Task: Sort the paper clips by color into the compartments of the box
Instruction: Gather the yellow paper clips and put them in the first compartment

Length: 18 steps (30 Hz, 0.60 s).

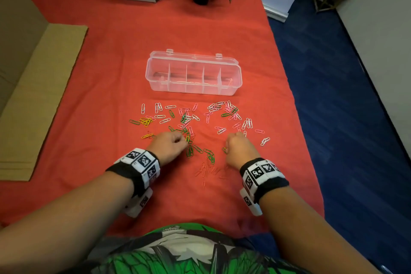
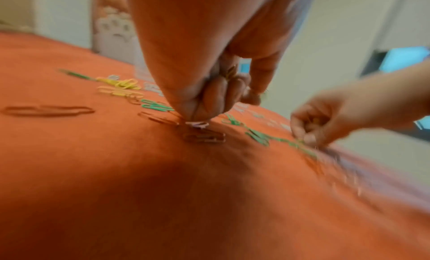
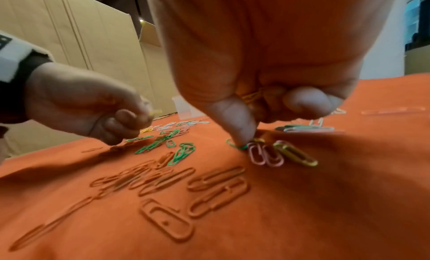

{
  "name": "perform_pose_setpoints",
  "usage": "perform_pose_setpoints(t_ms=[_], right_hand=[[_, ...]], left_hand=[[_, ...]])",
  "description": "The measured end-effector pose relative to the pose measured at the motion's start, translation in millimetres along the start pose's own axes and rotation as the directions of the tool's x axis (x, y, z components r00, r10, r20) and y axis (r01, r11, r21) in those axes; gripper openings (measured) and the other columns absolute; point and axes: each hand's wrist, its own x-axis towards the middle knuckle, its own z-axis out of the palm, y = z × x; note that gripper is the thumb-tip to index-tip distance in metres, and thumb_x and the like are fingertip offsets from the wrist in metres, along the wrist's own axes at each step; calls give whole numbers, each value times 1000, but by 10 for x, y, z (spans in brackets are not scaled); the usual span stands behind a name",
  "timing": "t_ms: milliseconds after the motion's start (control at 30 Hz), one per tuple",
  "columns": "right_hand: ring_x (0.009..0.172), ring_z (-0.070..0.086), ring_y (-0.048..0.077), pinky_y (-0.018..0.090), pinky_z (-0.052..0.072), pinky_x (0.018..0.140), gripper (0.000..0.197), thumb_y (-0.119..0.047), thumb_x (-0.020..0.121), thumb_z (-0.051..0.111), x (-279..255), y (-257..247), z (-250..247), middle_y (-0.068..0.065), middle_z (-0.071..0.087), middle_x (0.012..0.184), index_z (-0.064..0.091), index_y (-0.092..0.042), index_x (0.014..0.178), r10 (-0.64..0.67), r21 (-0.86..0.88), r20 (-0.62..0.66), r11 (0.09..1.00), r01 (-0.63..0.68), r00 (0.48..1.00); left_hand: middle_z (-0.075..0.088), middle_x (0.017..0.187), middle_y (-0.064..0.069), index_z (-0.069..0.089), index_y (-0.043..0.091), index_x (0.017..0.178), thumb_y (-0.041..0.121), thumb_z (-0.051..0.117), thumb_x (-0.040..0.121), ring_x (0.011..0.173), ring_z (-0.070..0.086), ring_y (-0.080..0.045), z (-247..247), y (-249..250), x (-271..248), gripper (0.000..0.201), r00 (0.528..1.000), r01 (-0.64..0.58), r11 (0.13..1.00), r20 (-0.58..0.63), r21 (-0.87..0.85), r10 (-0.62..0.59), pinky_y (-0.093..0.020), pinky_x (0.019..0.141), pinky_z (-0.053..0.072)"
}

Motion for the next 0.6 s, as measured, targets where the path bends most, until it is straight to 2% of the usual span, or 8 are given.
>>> perform_pose_setpoints(t_ms=[67, 100, 167, 233, 333, 467, 533, 600], right_hand=[[97, 58, 32, 32, 46, 86, 15, -6, 84, 49, 48, -29, -9, 16, 53, 107, 60, -4, 95, 3, 78, -9, 997, -2, 1000], [89, 59, 28, 31, 46, 82, 10, -8, 84, 51, 79, -39, -18, 12, 55, 98, 61, -10, 83, 7, 148, -9, 989, -6, 1000], [68, 54, 15, 28, 45, 70, 21, -6, 81, 53, 124, -77, -64, 1, 55, 75, 52, -20, 65, 50, 403, 38, 913, -61, 998], [62, 48, 10, 27, 46, 60, 27, -2, 81, 53, 147, -132, -112, -4, 53, 68, 50, -22, 63, 95, 695, 110, 704, -145, 989], [54, 37, 7, 15, 29, 40, 33, 6, 86, 48, 151, -173, -212, -3, 49, 70, 47, -21, 66, 83, 881, 162, 436, -182, 983], [47, 32, 5, 16, 27, 41, 31, 8, 88, 39, 154, -92, -350, -4, 41, 65, 54, -18, 82, 24, 968, 190, 164, -192, 981], [48, 38, 7, 17, 33, 42, 24, 0, 92, 38, 114, 0, -380, -2, 41, 64, 57, -14, 85, 47, 974, 223, 33, -225, 974], [47, 44, 9, 18, 36, 41, 20, -11, 93, 42, 66, 80, -380, 0, 44, 64, 54, -13, 78, 90, 959, 282, -46, -279, 955]], left_hand=[[41, 44, 9, 48, 18, 56, 21, 54, 69, 45, 35, -11, -59, 62, -11, 15, 997, 80, 919, 16, -386, -80, -19, 43, 27], [40, 43, 9, 47, 18, 57, 20, 50, 63, 41, 33, -10, -95, 88, -16, 7, 994, 110, 827, 43, -551, -103, -16, 39, 23], [42, 47, 6, 44, 17, 60, 18, 45, 57, 40, 34, -9, -189, 125, -50, 3, 988, 155, 614, 139, -774, -74, -17, 40, 22], [43, 51, 2, 46, 14, 58, 18, 44, 57, 43, 35, -12, -278, 154, -94, 4, 981, 157, 438, 190, -885, 32, -19, 43, 25], [48, 53, -3, 54, 10, 56, 18, 37, 61, 47, 42, -16, -355, 186, -105, 19, 969, 182, 296, 222, -938, 106, -19, 46, 34], [58, 58, -3, 61, 10, 68, 19, 40, 69, 50, 55, -16, -389, 220, -56, 23, 957, 272, 237, 287, -933, 32, -20, 48, 49], [56, 57, 0, 60, 14, 66, 24, 41, 82, 48, 55, -12, -349, 230, -35, 27, 953, 300, 294, 300, -908, -44, -19, 47, 50], [55, 55, 4, 59, 16, 67, 28, 43, 91, 45, 54, -7, -284, 235, -22, 31, 947, 320, 385, 299, -866, -117, -17, 45, 49]])
